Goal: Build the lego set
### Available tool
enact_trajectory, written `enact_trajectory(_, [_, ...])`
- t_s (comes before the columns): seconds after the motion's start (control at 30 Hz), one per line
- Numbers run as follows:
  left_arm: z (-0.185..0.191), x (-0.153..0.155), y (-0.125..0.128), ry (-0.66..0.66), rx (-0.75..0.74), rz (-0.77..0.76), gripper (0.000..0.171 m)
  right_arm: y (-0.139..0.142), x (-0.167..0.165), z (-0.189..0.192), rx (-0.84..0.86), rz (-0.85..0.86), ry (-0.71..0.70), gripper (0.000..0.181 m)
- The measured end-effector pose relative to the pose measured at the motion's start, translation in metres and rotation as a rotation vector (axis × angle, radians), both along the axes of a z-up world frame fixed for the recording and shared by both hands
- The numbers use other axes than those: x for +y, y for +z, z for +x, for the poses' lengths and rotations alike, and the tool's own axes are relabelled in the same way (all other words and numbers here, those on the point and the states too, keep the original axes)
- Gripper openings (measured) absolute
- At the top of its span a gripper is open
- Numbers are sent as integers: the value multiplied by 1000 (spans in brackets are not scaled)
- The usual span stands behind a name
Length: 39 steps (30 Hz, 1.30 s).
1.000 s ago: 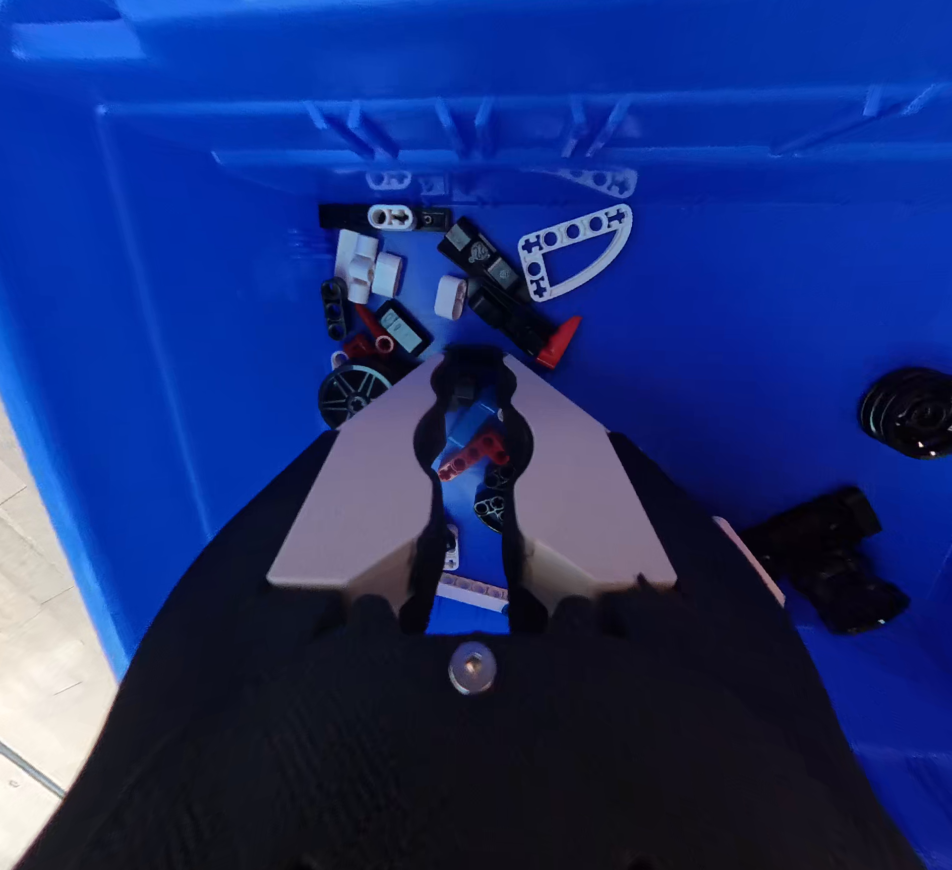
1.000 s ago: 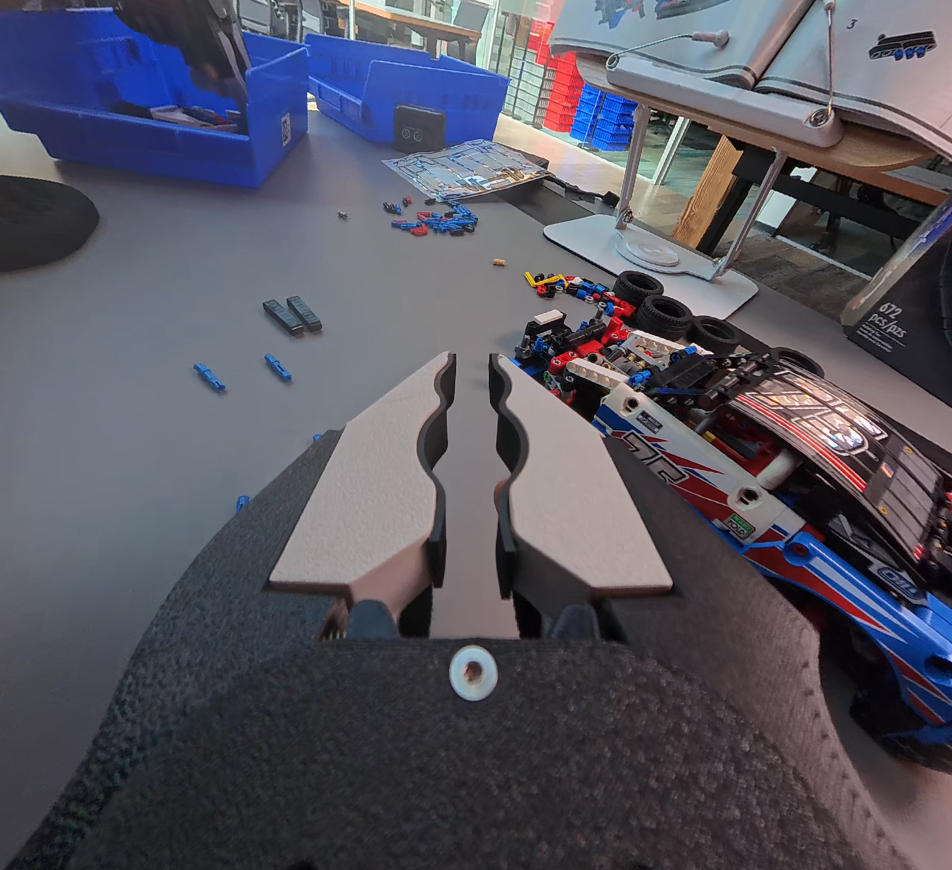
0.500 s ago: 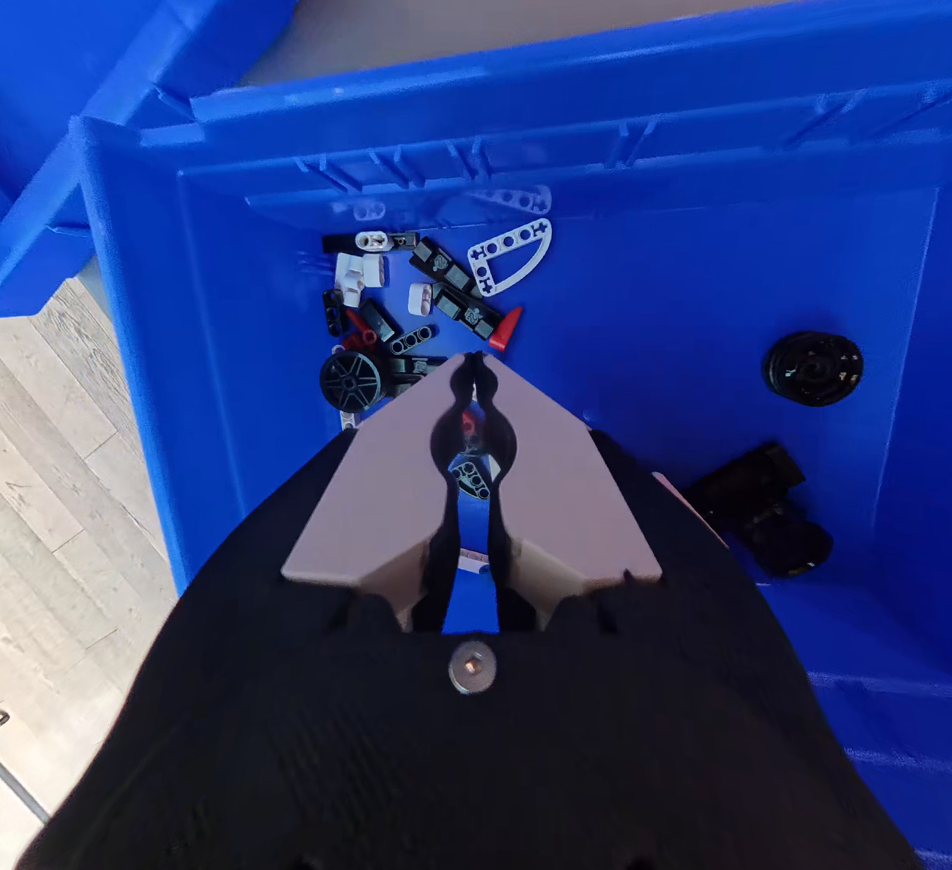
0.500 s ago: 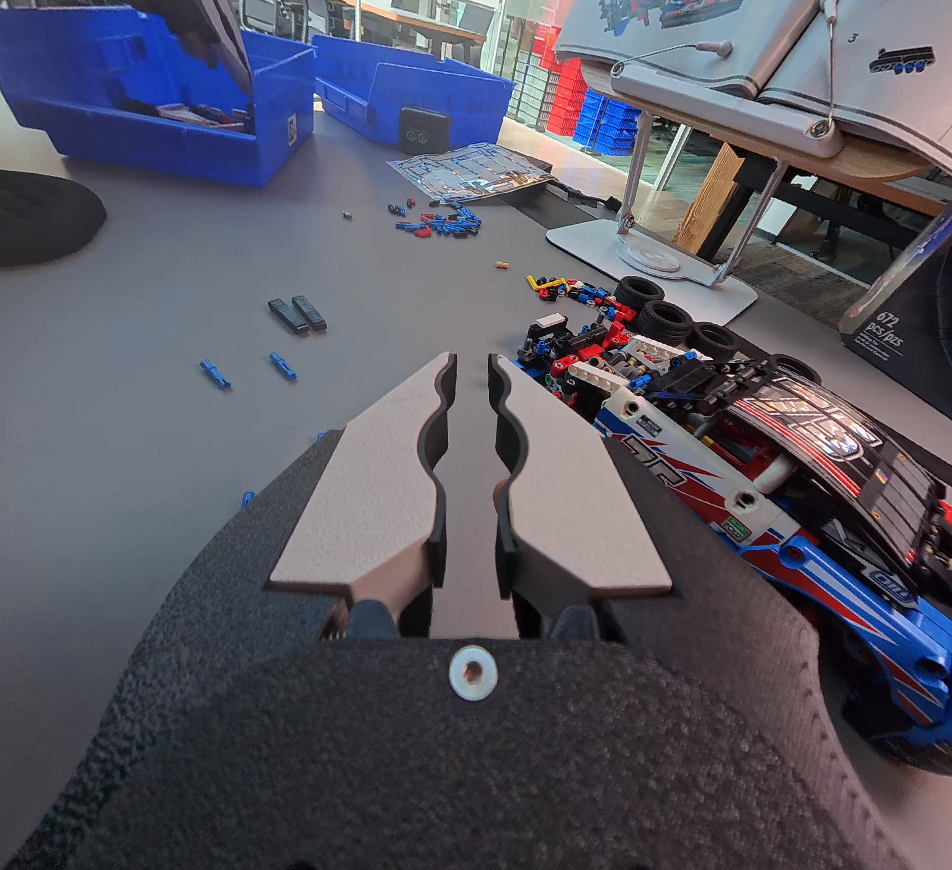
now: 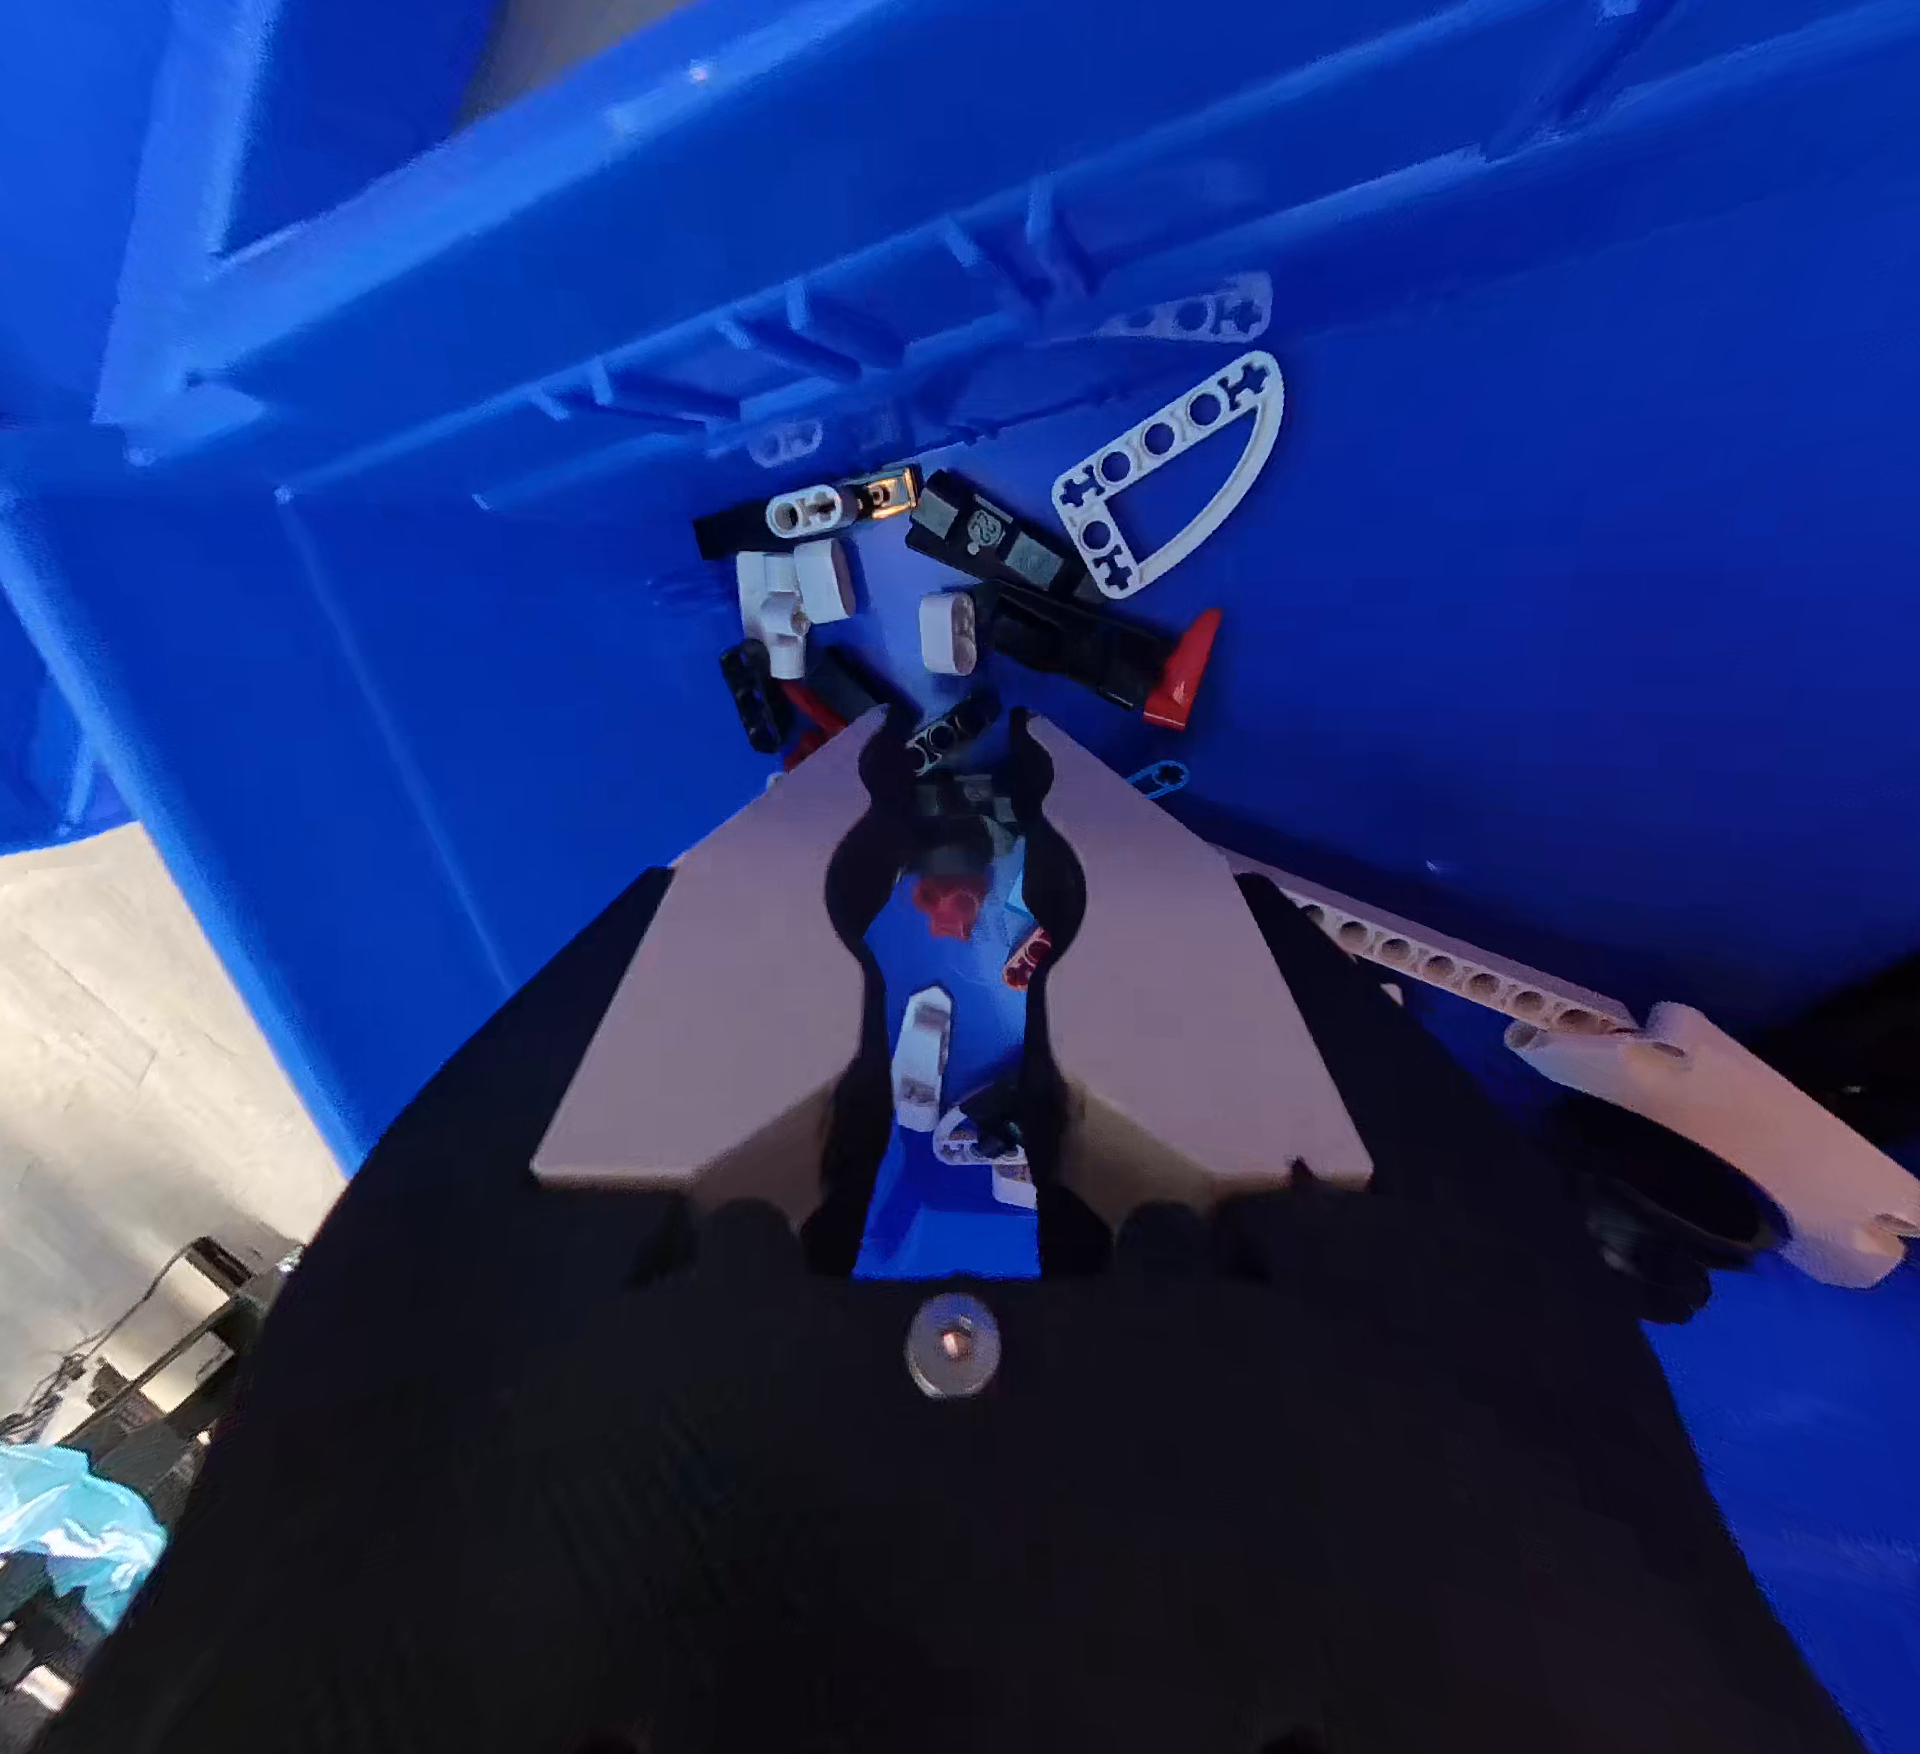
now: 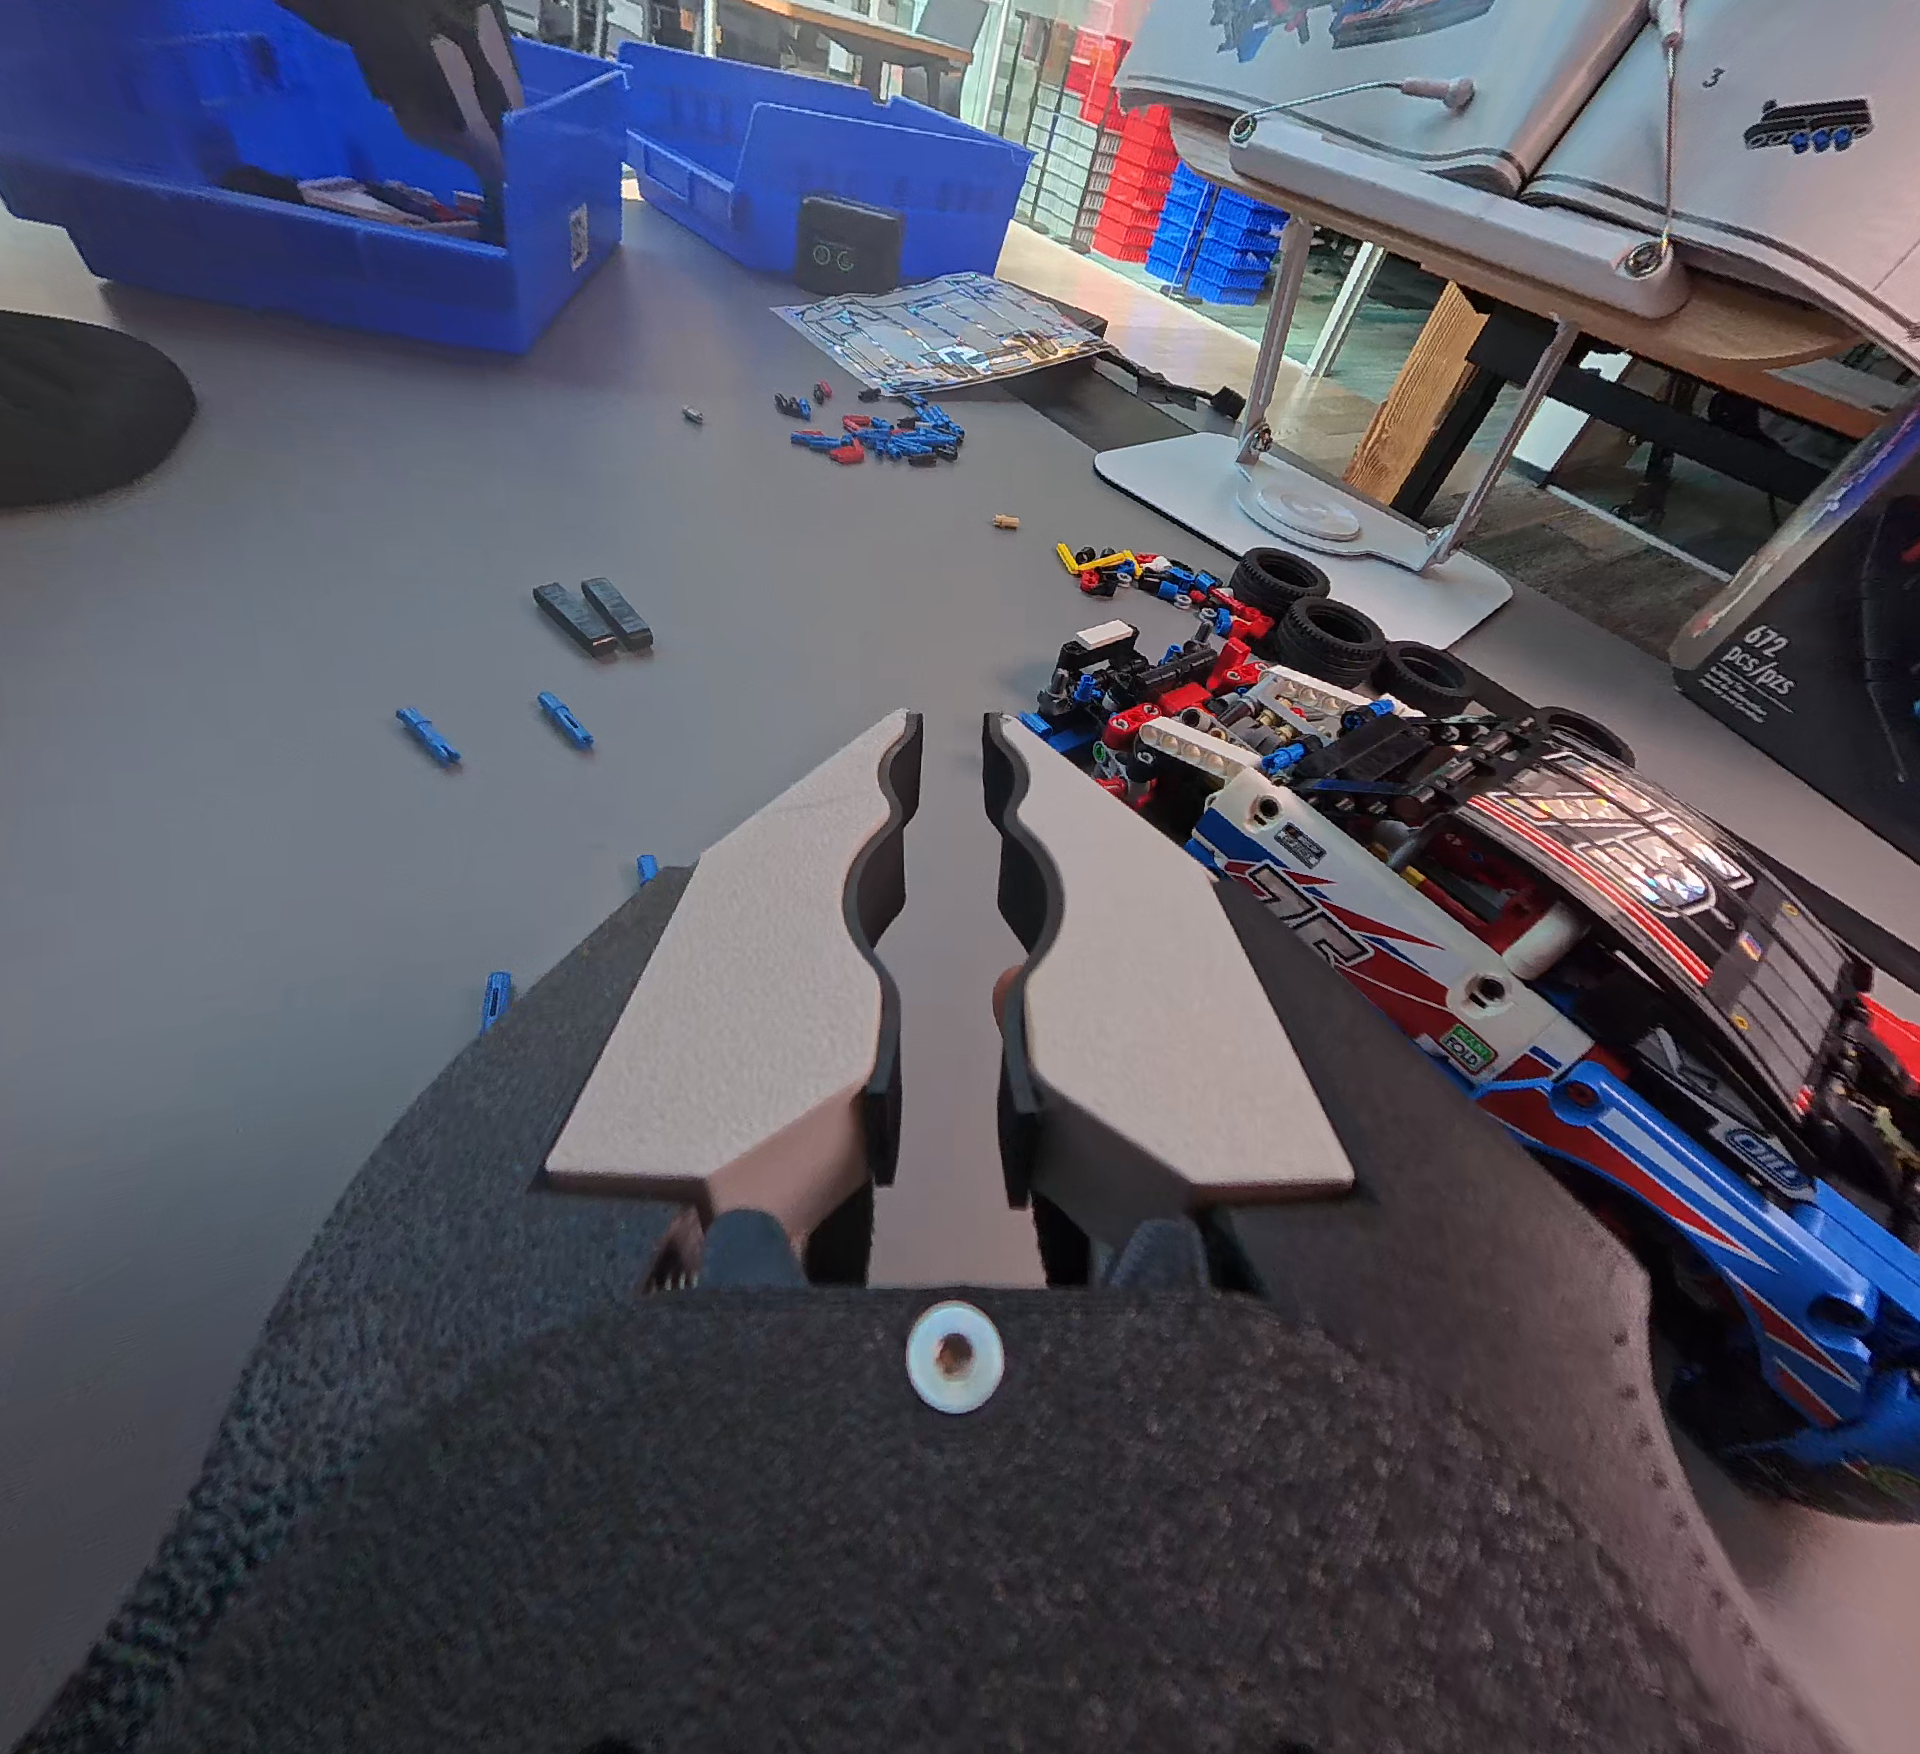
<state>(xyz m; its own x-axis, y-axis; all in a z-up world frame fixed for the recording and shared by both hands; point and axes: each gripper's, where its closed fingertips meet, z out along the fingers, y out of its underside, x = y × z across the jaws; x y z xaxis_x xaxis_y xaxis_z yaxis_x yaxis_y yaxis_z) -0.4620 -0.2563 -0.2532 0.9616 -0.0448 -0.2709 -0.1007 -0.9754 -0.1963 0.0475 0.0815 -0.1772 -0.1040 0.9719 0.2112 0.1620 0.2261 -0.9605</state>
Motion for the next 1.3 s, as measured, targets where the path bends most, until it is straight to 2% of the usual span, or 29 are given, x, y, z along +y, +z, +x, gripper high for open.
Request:
enact_trajectory(0.13, [-3,1,-6,-61,1,-80,18,-2,5,-1,-8,-11,-14,9])
enact_trajectory(0.3, [0,-1,-9,-64,-67,-151,9,-8,5,-4,-29,-14,-12,10])
enact_trajectory(0.57, [0,-4,-8,-33,-112,-197,7,-6,7,-1,-20,-16,-17,9])
enact_trajectory(0.67, [8,-1,5,-21,-140,-140,7,-4,8,0,-14,-18,-16,9])
enact_trajectory(0.73, [23,10,26,-40,-162,-48,7,-3,7,1,-9,-17,-14,9])
enact_trajectory(0.8, [51,30,58,-86,-183,86,7,-1,7,1,-2,-19,-9,9])
enact_trajectory(0.87, [97,57,96,-160,-232,241,7,0,6,1,2,-20,-2,9])
enact_trajectory(0.93, [160,84,126,-279,-288,364,7,1,4,0,4,-17,7,9])
enact_trajectory(1.0, [227,111,140,-376,-355,471,6,3,2,0,11,-15,17,9])
enact_trajectory(1.07, [285,137,128,-420,-410,521,6,5,-2,0,12,-15,35,10])
enact_trajectory(1.17, [354,169,86,-466,-489,553,6,5,-11,2,8,-20,67,11])
enact_trajectory(1.3, [394,201,26,-470,-466,501,7,6,-16,5,10,0,75,11])
